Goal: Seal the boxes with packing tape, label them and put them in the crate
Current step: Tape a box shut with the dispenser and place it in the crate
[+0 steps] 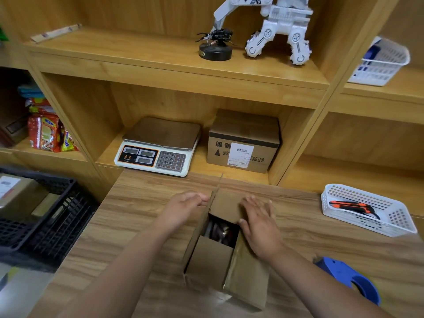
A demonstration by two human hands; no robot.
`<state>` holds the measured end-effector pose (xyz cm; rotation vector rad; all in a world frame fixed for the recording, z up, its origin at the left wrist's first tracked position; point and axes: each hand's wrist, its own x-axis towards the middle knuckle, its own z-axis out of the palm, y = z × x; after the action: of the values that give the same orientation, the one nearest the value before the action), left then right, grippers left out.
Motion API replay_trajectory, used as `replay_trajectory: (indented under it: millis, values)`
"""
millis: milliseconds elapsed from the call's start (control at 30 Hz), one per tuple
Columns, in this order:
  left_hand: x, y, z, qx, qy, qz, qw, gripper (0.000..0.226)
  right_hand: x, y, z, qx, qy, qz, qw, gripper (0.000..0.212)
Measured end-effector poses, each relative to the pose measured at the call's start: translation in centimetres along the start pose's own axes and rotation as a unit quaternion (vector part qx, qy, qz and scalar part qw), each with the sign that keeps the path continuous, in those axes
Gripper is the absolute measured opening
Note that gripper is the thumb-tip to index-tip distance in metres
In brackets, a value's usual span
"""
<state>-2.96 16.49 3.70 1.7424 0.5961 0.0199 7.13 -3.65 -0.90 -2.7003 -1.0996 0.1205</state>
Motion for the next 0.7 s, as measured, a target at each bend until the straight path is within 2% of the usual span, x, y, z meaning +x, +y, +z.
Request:
replay_trajectory:
  millis: [67, 133, 200, 267, 333, 400, 433, 700]
  values:
    - [-1.3, -0.7, 1.7, 0.057, -0.03, 0.035, 0.997, 0.024, -1.4, 0.7, 0.0, 0.022, 0.001, 0.035, 0.999, 0.062]
    - [-2.2, -1.7, 3.7, 0.105, -0.057, 0.049, 0.992, 0.031, -2.7, 1.1, 0.1, 0.023, -0.003, 0.048, 0.999, 0.08]
    - [-2.7, -2.9, 5.5, 0.215, -0.059, 0.08, 0.971, 0.05, -3.8, 1.5, 0.4, 0.023, -0.012, 0.053, 0.998, 0.103]
    - [-3.4, -3.6, 7.1, 0.341, -0.065, 0.09, 0.934, 0.074, -4.4, 1.9, 0.6, 0.019, -0.027, 0.06, 0.998, 0.111]
    - [-4.0, -4.2, 8.3, 0.433, -0.08, 0.075, 0.895, 0.093, -4.7, 2.0, 0.6, 0.009, -0.038, 0.067, 0.997, 0.092]
    - [-4.3, -4.7, 9.1, 0.488, -0.09, 0.075, 0.865, 0.1, -4.9, 2.1, 0.5, -0.004, -0.053, 0.08, 0.995, 0.068]
    - [-4.4, -4.9, 9.2, 0.5, -0.094, 0.077, 0.857, 0.1, -4.9, 2.1, 0.4, -0.007, -0.057, 0.083, 0.995, 0.063]
    - [-3.9, -6.0, 8.0, 0.531, -0.138, 0.119, 0.828, 0.099, -3.6, 2.0, -0.7, -0.033, -0.063, 0.074, 0.995, 0.06]
